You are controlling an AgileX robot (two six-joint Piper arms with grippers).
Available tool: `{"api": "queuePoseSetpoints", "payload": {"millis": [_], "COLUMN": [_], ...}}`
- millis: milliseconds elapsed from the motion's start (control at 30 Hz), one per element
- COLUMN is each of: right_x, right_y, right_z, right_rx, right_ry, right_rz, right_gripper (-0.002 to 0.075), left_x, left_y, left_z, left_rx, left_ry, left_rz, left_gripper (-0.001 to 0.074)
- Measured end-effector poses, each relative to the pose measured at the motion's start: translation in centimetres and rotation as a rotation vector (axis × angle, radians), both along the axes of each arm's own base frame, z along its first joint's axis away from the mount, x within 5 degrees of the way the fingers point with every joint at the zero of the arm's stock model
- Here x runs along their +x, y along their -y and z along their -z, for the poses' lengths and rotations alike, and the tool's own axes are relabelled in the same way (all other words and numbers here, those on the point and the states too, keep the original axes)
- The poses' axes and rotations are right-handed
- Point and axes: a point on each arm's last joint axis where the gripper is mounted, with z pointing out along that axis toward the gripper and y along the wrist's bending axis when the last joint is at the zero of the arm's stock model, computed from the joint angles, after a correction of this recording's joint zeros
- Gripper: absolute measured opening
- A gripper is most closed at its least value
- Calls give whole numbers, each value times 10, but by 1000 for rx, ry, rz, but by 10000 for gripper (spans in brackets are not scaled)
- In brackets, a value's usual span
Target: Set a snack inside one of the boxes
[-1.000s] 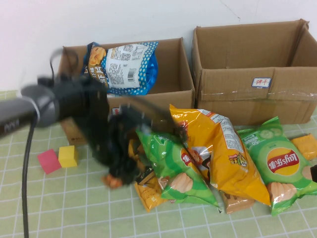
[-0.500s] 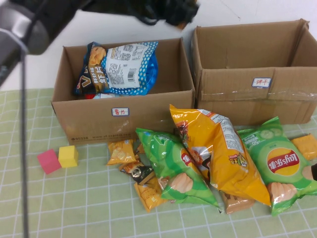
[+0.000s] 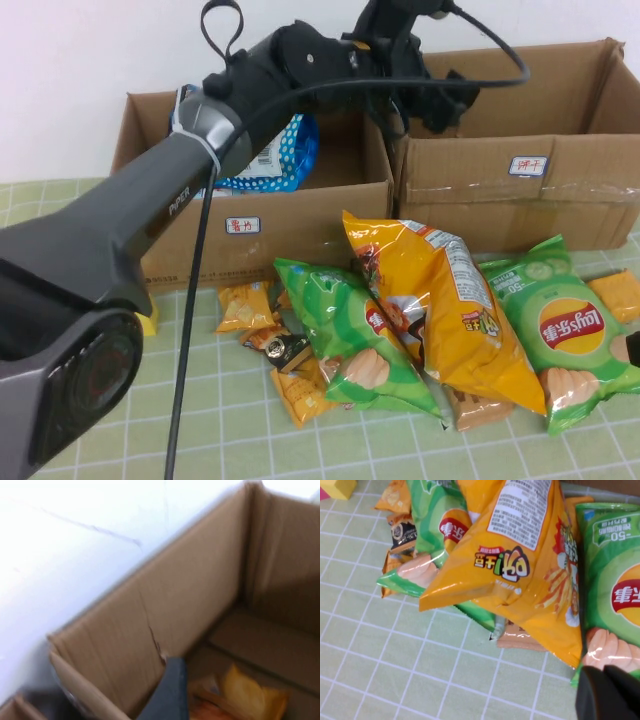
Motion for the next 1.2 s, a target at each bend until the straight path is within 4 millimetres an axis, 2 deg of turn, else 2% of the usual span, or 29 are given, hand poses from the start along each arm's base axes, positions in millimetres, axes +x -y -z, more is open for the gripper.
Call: {"api": "queuePoseSetpoints", "payload": {"millis": [100, 167, 300, 433, 500, 567, 667, 767, 867, 1033, 1200], "right_x": [0, 0, -3, -3, -5, -10, -21, -38, -56, -77, -85], "right_y": [0, 2, 9, 21, 25, 27, 30, 33, 37, 41, 43], "right_z": [1, 2, 8, 11, 9, 7, 6, 4, 0, 4, 21], "right_rx": [-9, -43, -153, -203, -205, -199, -196, -182, -153, -111, -95], "right_ry": [0, 5, -30, -83, -84, -73, -43, 20, 112, 247, 285], "right_rz": [-3, -12, -21, 130, 190, 221, 230, 236, 246, 265, 274], "right_gripper": [6, 6, 6, 6, 6, 6, 6, 6, 6, 6, 6], "left_x": [-8, -19, -43, -68, -79, -86, -99, -122, -151, -208, -266], "left_y": [-5, -12, -33, -65, -81, -99, -124, -146, -164, -186, -208], "left_z": [-8, -21, -48, -75, -84, -98, -122, -142, -152, -146, -123], "left_rx": [83, 162, 371, 613, 719, 773, 683, 602, 575, 478, 314], "left_ry": [-11, -38, -60, -107, -153, -162, -195, -213, -229, -229, -45], "left_rz": [20, 33, 49, -4, -62, -178, -354, -435, -465, -468, -457], "left_gripper": [631, 564, 359, 113, 48, 20, 6, 2, 0, 0, 0]}}
